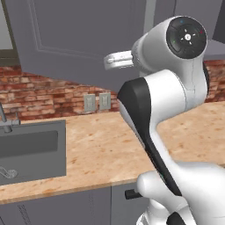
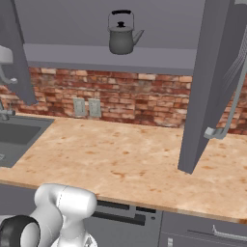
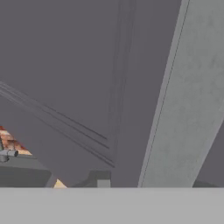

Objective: Open the cabinet, pick the kettle from the cabinet, and place it in the sink.

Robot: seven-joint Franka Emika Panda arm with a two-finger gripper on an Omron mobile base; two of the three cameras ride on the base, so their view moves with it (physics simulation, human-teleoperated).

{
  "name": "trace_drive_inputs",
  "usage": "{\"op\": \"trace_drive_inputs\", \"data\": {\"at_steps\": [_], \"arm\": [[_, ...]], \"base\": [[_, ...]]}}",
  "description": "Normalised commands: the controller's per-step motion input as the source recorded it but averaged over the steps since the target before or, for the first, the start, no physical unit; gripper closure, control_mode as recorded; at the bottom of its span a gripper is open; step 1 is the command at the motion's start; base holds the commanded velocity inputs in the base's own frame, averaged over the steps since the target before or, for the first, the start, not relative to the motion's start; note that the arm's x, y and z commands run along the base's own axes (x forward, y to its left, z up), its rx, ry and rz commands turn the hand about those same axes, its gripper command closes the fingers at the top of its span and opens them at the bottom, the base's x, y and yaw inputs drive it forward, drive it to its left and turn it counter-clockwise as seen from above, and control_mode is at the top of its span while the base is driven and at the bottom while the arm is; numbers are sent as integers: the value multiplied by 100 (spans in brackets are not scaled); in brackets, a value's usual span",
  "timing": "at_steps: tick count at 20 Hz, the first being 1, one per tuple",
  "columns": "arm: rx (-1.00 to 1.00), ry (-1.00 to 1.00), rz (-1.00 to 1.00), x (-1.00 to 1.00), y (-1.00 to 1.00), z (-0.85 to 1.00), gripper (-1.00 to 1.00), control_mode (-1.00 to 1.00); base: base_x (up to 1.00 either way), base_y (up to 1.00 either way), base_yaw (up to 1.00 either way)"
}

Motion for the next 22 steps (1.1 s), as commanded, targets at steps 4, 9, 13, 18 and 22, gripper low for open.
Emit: {"op": "trace_drive_inputs", "data": {"at_steps": [4,9,13,18,22], "arm": [[0,0,0,-28,66,-5,100,-100],[0,-3,0,-9,64,-19,-100,-100],[7,0,0,-27,4,-24,-100,-100],[11,-3,0,-56,-17,-16,-100,-100],[21,0,0,-41,-24,-5,-100,-100]], "base": [[0,0,0],[0,0,0],[0,0,0],[0,0,0],[0,0,0]]}}
